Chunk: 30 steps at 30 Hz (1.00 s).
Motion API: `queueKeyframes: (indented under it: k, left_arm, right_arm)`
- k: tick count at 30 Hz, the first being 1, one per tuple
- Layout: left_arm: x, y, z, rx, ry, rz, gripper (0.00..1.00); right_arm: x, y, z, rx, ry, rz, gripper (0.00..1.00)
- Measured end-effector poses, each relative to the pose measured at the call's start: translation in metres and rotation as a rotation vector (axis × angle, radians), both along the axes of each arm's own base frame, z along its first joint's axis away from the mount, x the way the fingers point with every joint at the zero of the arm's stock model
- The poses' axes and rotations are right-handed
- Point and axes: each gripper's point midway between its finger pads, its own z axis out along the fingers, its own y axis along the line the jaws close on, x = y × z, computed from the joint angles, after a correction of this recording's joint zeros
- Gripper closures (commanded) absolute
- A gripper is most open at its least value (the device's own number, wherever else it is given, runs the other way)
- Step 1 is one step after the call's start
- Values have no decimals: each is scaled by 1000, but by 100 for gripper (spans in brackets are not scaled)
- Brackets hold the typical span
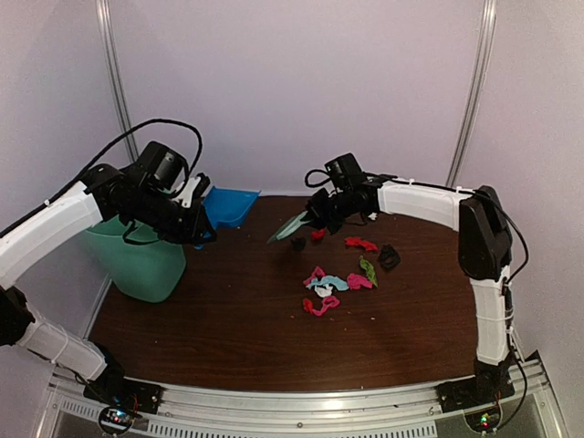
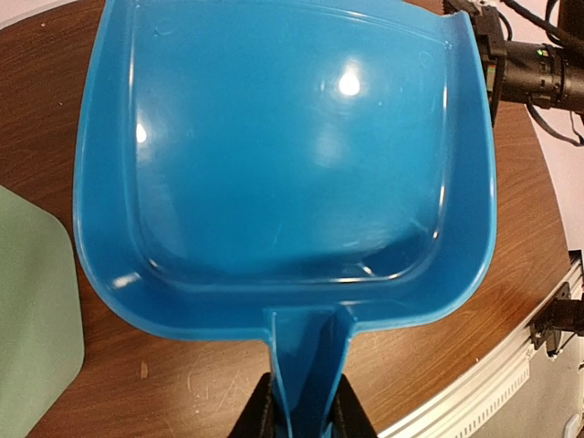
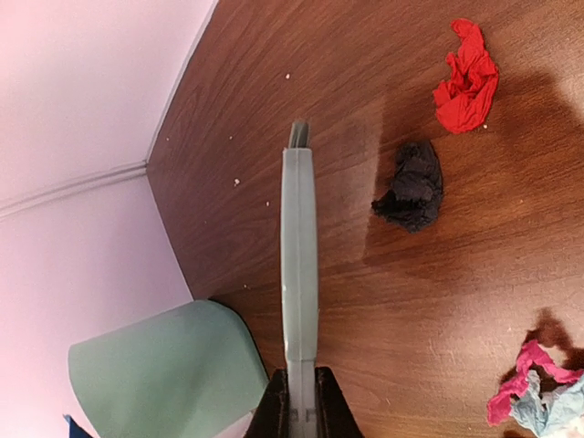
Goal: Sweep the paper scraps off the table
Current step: Sweep the paper scraps at the center of the board.
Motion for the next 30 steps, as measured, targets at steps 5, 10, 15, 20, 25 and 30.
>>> queueKeyframes:
  k: [5, 10, 15, 20, 25, 30]
  left_arm:
    - [-1, 2, -7, 16, 8, -5, 100]
    - [0, 4, -8, 37, -7, -15, 100]
    - [1, 4, -11, 54, -13, -31, 100]
    - [4, 1, -23, 80, 10, -46, 100]
    - [7, -1, -32, 105, 22, -68, 100]
    - [8, -1, -32, 113, 12, -78, 100]
  right_arm:
    - [21, -2, -24, 12, 52, -87, 100]
    - [36, -18, -40, 2, 85, -159, 100]
    - [43, -30, -48, -8, 95, -184, 100]
    - [38, -36, -58, -25, 110, -184, 100]
    - [21, -44, -63, -41, 121, -162, 100]
    - [0, -53, -57, -53, 126, -126, 100]
